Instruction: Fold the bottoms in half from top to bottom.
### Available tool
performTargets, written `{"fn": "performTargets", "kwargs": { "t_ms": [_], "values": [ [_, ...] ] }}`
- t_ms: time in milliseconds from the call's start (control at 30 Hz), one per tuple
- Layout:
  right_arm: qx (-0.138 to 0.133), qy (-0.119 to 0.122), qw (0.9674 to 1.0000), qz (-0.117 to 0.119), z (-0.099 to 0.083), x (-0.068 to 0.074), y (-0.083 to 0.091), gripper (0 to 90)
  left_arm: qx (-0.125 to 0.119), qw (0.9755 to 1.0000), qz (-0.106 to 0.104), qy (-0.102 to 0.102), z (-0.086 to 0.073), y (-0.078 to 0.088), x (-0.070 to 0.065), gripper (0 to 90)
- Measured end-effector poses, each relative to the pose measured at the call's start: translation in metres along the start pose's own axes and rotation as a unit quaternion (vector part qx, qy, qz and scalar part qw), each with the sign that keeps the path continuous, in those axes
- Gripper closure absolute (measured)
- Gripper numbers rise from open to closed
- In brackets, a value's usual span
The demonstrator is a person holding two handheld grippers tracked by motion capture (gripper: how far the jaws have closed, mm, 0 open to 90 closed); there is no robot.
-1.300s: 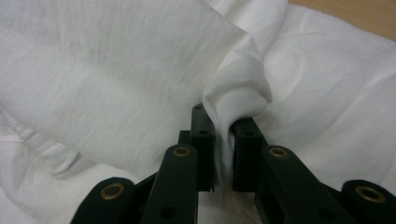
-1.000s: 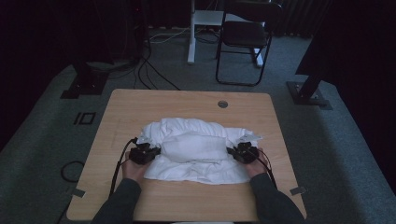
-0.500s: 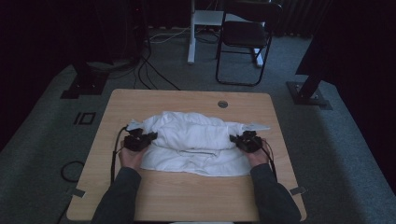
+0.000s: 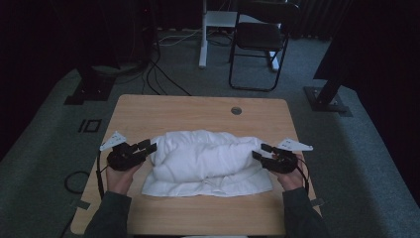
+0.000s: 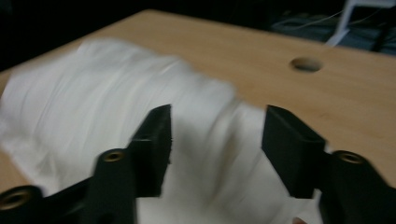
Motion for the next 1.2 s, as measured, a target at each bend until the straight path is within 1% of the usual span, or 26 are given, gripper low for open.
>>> {"fn": "performTargets", "kwargs": {
  "t_ms": [67,167,200,267,300,333,367,400,433,500,533,600,633,667,700,767,800,833,867,900,967,1033,1067,1133,1167,1200],
  "values": [
    [-0.017,-0.009,0.9998,-0.011,0.010,-0.001,0.002,41.1,0.014,0.9999,0.006,-0.005,0.005,-0.009,-0.004,59.6],
    [-0.018,-0.008,0.9996,-0.018,0.016,0.000,0.001,43.3,0.022,0.9997,0.005,-0.009,0.007,-0.016,-0.008,60.8],
    [0.005,0.019,0.9989,-0.043,0.028,0.012,-0.017,52.0,0.056,0.9980,-0.002,-0.030,0.005,-0.042,-0.026,62.1],
    [0.037,0.045,0.9968,-0.055,0.030,0.024,-0.037,53.2,0.086,0.9955,-0.010,-0.040,-0.003,-0.062,-0.037,63.4],
    [0.051,0.055,0.9959,-0.051,0.029,0.030,-0.047,54.0,0.086,0.9955,-0.010,-0.040,-0.003,-0.062,-0.037,63.5],
    [0.051,0.055,0.9959,-0.051,0.029,0.030,-0.047,54.0,0.100,0.9940,-0.013,-0.043,-0.009,-0.071,-0.041,63.5],
    [0.078,0.072,0.9930,-0.051,0.023,0.041,-0.063,54.5,0.138,0.9889,-0.017,-0.052,-0.026,-0.086,-0.050,64.4],
    [0.078,0.072,0.9930,-0.051,0.023,0.041,-0.063,54.5,0.138,0.9889,-0.017,-0.052,-0.026,-0.086,-0.050,65.1],
    [0.114,0.086,0.9889,-0.041,0.009,0.049,-0.076,55.8,0.166,0.9837,-0.025,-0.064,-0.046,-0.094,-0.059,65.1],
    [0.136,0.091,0.9859,-0.037,-0.005,0.052,-0.078,57.1,0.178,0.9812,-0.030,-0.067,-0.062,-0.093,-0.064,65.4],
    [0.136,0.091,0.9859,-0.037,-0.005,0.052,-0.078,57.1,0.178,0.9812,-0.030,-0.067,-0.062,-0.093,-0.064,65.4],
    [0.154,0.088,0.9839,-0.026,-0.030,0.054,-0.066,59.6,0.183,0.9803,-0.044,-0.059,-0.079,-0.081,-0.068,65.3],
    [0.154,0.088,0.9839,-0.026,-0.030,0.054,-0.066,59.6,0.183,0.9803,-0.044,-0.059,-0.079,-0.081,-0.068,65.2],
    [0.158,0.080,0.9838,-0.028,-0.041,0.052,-0.056,60.3,0.185,0.9800,-0.047,-0.057,-0.087,-0.070,-0.069,65.1],
    [0.158,0.080,0.9838,-0.028,-0.041,0.052,-0.056,60.3,0.185,0.9800,-0.047,-0.057,-0.087,-0.070,-0.069,65.1],
    [0.167,0.072,0.9828,-0.034,-0.057,0.045,-0.042,61.2,0.181,0.9811,-0.043,-0.052,-0.093,-0.059,-0.068,64.6],
    [0.172,0.065,0.9824,-0.034,-0.062,0.042,-0.040,61.2,0.180,0.9819,-0.028,-0.051,-0.100,-0.050,-0.063,64.3],
    [0.178,0.059,0.9817,-0.033,-0.067,0.040,-0.040,61.2,0.180,0.9819,-0.028,-0.051,-0.100,-0.050,-0.063,64.3],
    [0.181,0.051,0.9817,-0.031,-0.072,0.039,-0.041,61.1,0.188,0.9809,-0.004,-0.051,-0.108,-0.045,-0.055,64.4],
    [0.183,0.044,0.9818,-0.028,-0.076,0.038,-0.042,61.0,0.192,0.9800,0.008,-0.052,-0.112,-0.045,-0.050,64.4],
    [0.182,0.043,0.9819,-0.027,-0.079,0.039,-0.044,60.9,0.193,0.9795,0.015,-0.056,-0.115,-0.044,-0.046,64.5],
    [0.180,0.043,0.9823,-0.029,-0.079,0.040,-0.048,60.7,0.187,0.9803,0.023,-0.059,-0.117,-0.045,-0.040,65.6],
    [0.180,0.039,0.9825,-0.029,-0.079,0.042,-0.050,60.5,0.176,0.9827,0.030,-0.049,-0.114,-0.045,-0.034,65.1],
    [0.180,0.035,0.9826,-0.028,-0.079,0.043,-0.051,60.4,0.170,0.9837,0.038,-0.046,-0.111,-0.043,-0.031,62.9],
    [0.179,0.031,0.9829,-0.028,-0.078,0.044,-0.054,60.2,0.161,0.9846,0.049,-0.046,-0.107,-0.041,-0.028,55.9],
    [0.180,0.027,0.9829,-0.029,-0.078,0.045,-0.055,60.1,0.140,0.9869,0.070,-0.039,-0.095,-0.036,-0.019,51.9]
  ]
}}
Point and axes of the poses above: each handheld gripper's, and its own axes: y roughly backward along the jaws, z roughly out of its top, x roughly to its left, the point moved 6 cm from there along -y, roughly forward along the jaws, and after that the axes turned 5 degrees about -x, right-handed, at the moved point
